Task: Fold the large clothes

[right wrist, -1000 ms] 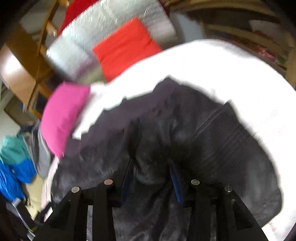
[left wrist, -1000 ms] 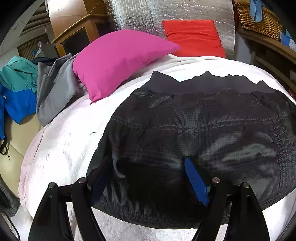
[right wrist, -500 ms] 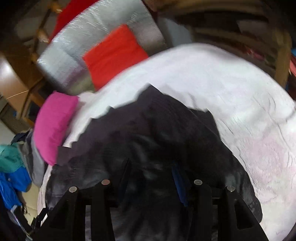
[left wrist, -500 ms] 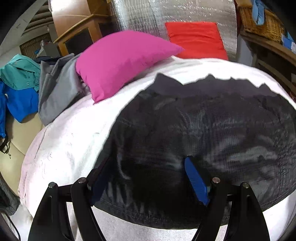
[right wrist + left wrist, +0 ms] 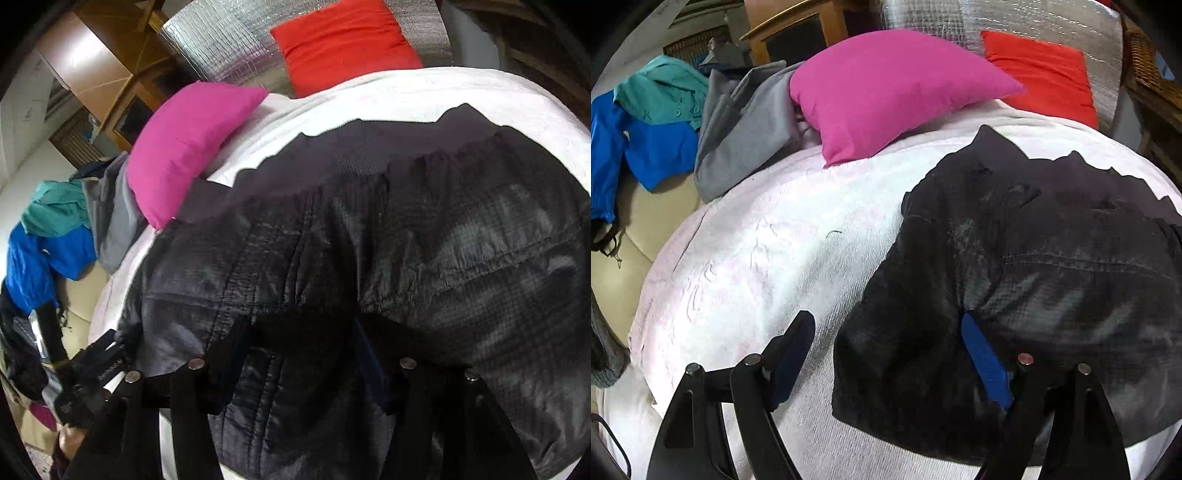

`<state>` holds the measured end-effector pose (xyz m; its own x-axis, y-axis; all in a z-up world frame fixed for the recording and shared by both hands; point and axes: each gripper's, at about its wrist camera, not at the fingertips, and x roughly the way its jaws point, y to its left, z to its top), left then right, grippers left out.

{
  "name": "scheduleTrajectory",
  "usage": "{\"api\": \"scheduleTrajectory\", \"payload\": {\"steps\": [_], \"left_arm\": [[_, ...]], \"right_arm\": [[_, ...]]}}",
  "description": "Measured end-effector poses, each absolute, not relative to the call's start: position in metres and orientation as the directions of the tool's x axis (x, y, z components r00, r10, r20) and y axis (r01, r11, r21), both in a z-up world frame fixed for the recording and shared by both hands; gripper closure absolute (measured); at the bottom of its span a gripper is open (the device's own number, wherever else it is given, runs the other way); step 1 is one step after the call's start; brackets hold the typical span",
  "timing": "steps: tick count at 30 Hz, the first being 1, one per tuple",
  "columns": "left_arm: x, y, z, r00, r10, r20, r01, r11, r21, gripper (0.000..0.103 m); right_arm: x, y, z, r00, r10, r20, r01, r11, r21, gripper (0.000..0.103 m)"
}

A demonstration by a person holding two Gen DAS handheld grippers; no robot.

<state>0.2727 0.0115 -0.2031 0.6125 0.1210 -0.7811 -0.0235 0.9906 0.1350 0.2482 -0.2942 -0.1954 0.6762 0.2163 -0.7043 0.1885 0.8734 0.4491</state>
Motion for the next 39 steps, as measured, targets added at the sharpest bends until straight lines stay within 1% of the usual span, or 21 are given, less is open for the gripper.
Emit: {"api": "scheduleTrajectory", "payload": {"steps": [1, 4, 7, 11, 13, 15, 16, 19, 22, 24, 27, 30, 33, 34, 35, 36, 37, 38, 39], "left_arm": [[0.271, 0.014, -0.202, 0.612, 0.108, -0.783, -0.025, 0.993, 0.118, 0.021], [0.263, 0.033, -0.193, 0.613, 0.046, -0.789, -0.064, 0.998, 0.009, 0.021], [0.261, 0.052, -0.186, 0.621, 0.022, -0.783, -0.107, 0.993, -0.057, 0.021], [0.255, 0.081, -0.185, 0.608, -0.021, -0.793, -0.144, 0.980, -0.136, 0.021], [0.253, 0.095, -0.188, 0.588, -0.073, -0.805, -0.159, 0.966, -0.204, 0.021], [0.252, 0.105, -0.191, 0.582, -0.117, -0.805, -0.168, 0.951, -0.259, 0.021], [0.251, 0.110, -0.192, 0.579, -0.150, -0.801, -0.170, 0.939, -0.299, 0.021], [0.253, 0.109, -0.197, 0.564, -0.230, -0.793, -0.136, 0.922, -0.363, 0.021], [0.259, 0.098, -0.211, 0.500, -0.326, -0.802, -0.102, 0.898, -0.429, 0.021], [0.262, 0.092, -0.220, 0.457, -0.362, -0.812, -0.109, 0.884, -0.455, 0.021], [0.268, 0.083, -0.233, 0.420, -0.405, -0.812, -0.123, 0.861, -0.493, 0.021], [0.272, 0.074, -0.236, 0.424, -0.432, -0.796, -0.115, 0.846, -0.521, 0.021], [0.273, 0.069, -0.238, 0.445, -0.425, -0.788, -0.119, 0.844, -0.522, 0.021], [0.275, 0.070, -0.237, 0.456, -0.428, -0.781, -0.121, 0.839, -0.531, 0.027], [0.275, 0.070, -0.236, 0.475, -0.419, -0.774, -0.123, 0.839, -0.530, 0.039], [0.275, 0.073, -0.234, 0.484, -0.418, -0.769, -0.118, 0.839, -0.531, 0.045], [0.276, 0.073, -0.231, 0.501, -0.423, -0.755, -0.103, 0.838, -0.537, 0.054], [0.276, 0.075, -0.227, 0.516, -0.422, -0.745, -0.092, 0.838, -0.538, 0.061], [0.275, 0.075, -0.224, 0.528, -0.422, -0.737, -0.084, 0.837, -0.540, 0.065]], "right_arm": [[0.248, -0.299, -0.194, 0.692, 0.215, -0.690, 0.195, 0.864, 0.465, 0.042], [0.218, -0.332, -0.173, 0.757, 0.141, -0.638, 0.244, 0.845, 0.475, 0.042], [0.178, -0.374, -0.161, 0.809, 0.091, -0.580, 0.298, 0.788, 0.539, 0.040], [0.129, -0.414, -0.153, 0.813, 0.036, -0.580, 0.370, 0.737, 0.565, 0.039], [0.107, -0.433, -0.154, 0.813, 0.025, -0.582, 0.398, 0.706, 0.586, 0.039], [0.088, -0.444, -0.157, 0.814, 0.037, -0.579, 0.409, 0.671, 0.618, 0.031], [0.080, -0.448, -0.161, 0.810, 0.040, -0.585, 0.418, 0.660, 0.624, 0.031], [0.069, -0.458, -0.177, 0.791, 0.079, -0.607, 0.441, 0.613, 0.655, 0.029], [0.073, -0.467, -0.199, 0.741, 0.136, -0.657, 0.486, 0.567, 0.665, 0.028], [0.077, -0.472, -0.211, 0.726, 0.168, -0.667, 0.499, 0.538, 0.679, 0.028], [0.089, -0.474, -0.229, 0.729, 0.266, -0.631, 0.469, 0.476, 0.743, 0.027], [0.108, -0.471, -0.253, 0.709, 0.342, -0.617, 0.485, 0.399, 0.778, 0.027], [0.117, -0.470, -0.258, 0.755, 0.340, -0.561, 0.452, 0.349, 0.821, 0.028], [0.119, -0.470, -0.257, 0.765, 0.331, -0.553, 0.445, 0.350, 0.825, 0.031], [0.122, -0.468, -0.255, 0.777, 0.314, -0.546, 0.434, 0.361, 0.825, 0.047], [0.126, -0.465, -0.251, 0.780, 0.296, -0.551, 0.429, 0.387, 0.816, 0.060], [0.127, -0.463, -0.247, 0.783, 0.277, -0.558, 0.433, 0.402, 0.807, 0.061], [0.129, -0.461, -0.240, 0.794, 0.241, -0.558, 0.431, 0.423, 0.797, 0.065], [0.129, -0.459, -0.232, 0.814, 0.213, -0.540, 0.414, 0.438, 0.798, 0.066]]}}
